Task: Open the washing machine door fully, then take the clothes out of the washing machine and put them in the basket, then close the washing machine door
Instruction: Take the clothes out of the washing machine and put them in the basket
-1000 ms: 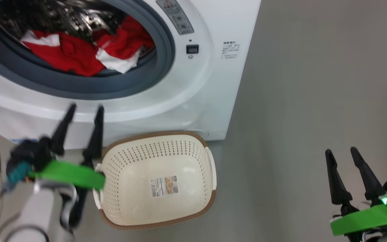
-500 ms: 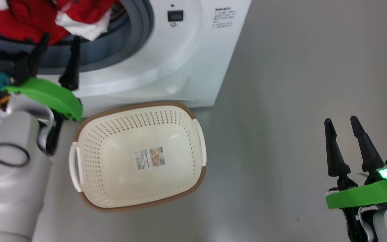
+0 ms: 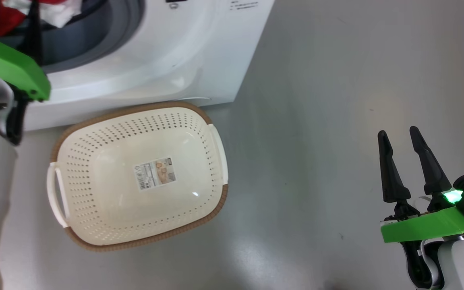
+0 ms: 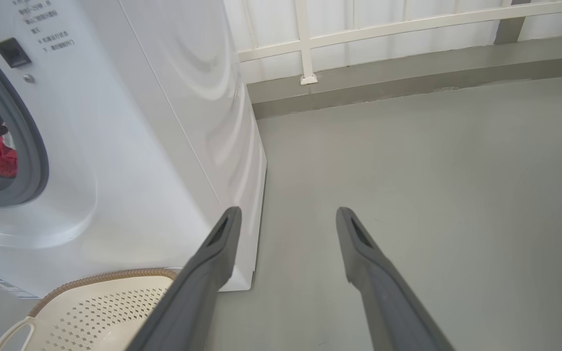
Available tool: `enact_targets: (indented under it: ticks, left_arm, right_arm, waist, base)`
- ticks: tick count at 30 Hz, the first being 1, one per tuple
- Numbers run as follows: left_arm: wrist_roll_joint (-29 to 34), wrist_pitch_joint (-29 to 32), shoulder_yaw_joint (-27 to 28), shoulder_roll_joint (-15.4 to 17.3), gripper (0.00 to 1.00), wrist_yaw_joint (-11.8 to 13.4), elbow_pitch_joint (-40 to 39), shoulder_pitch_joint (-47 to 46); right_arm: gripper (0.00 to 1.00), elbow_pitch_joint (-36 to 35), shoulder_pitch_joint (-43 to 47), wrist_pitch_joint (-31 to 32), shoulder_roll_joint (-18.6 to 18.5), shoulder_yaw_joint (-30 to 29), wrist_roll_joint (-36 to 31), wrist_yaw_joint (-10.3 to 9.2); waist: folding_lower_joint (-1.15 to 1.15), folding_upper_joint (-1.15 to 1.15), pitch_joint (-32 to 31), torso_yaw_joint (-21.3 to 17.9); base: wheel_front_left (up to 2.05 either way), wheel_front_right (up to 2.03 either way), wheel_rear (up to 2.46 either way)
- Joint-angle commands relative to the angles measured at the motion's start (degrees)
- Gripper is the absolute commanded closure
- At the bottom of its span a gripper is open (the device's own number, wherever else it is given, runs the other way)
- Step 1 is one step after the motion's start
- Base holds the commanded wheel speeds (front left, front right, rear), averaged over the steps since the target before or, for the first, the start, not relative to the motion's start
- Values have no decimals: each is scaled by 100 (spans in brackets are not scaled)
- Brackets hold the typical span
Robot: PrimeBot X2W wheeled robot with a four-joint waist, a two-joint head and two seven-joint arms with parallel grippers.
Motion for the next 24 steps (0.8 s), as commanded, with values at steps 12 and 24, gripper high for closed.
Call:
enact_targets:
  ticks: [12,24]
  left_arm:
    - [-281,-26,-226,498,0,10,330,-596]
    - [-589,-1,-598,532,100,10,448,-611]
  right_arm:
    - [0,-201,-95,-37,40,231,-51,36]
    - [0,-230,-127,-37,79,264,-62,36]
  waist:
    - [0,0,306,-302]
    - [0,0,310,-351]
  base:
    - [0,0,0]
    - [0,0,0]
